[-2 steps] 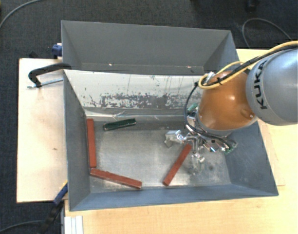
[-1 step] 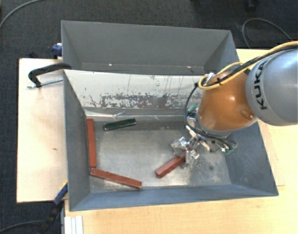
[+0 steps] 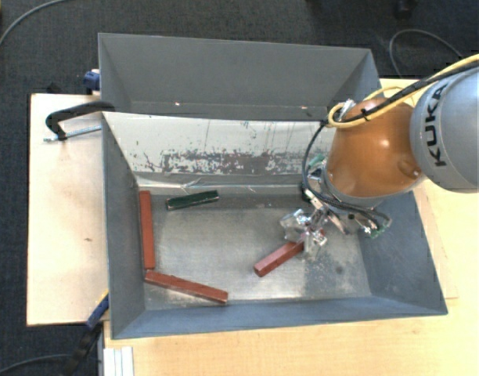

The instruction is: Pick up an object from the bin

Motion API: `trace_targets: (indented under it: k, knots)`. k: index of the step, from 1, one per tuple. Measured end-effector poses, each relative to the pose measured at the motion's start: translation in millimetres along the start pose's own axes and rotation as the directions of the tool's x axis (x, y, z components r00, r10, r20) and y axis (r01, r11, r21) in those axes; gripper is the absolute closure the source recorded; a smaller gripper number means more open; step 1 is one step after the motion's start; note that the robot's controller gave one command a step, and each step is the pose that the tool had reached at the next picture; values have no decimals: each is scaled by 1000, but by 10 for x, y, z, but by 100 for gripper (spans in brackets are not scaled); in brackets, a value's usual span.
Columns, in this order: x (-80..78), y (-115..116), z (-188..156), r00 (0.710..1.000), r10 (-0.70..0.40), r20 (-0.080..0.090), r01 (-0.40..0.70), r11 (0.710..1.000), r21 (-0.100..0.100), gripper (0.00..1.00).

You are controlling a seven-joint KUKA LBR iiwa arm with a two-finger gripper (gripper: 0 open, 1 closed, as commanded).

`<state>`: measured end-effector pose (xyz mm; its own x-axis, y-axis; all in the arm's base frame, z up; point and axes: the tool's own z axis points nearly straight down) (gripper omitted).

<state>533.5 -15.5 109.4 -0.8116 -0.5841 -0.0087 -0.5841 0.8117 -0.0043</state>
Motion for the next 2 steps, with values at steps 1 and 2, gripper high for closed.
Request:
trace_targets:
  k: [1, 2]
  knots:
    - [-25, -4, -264, 1000, 1, -1, -1, 1000, 0, 100]
    - [-49, -7, -502, 1000, 2, -1, -2, 1000, 0, 100]
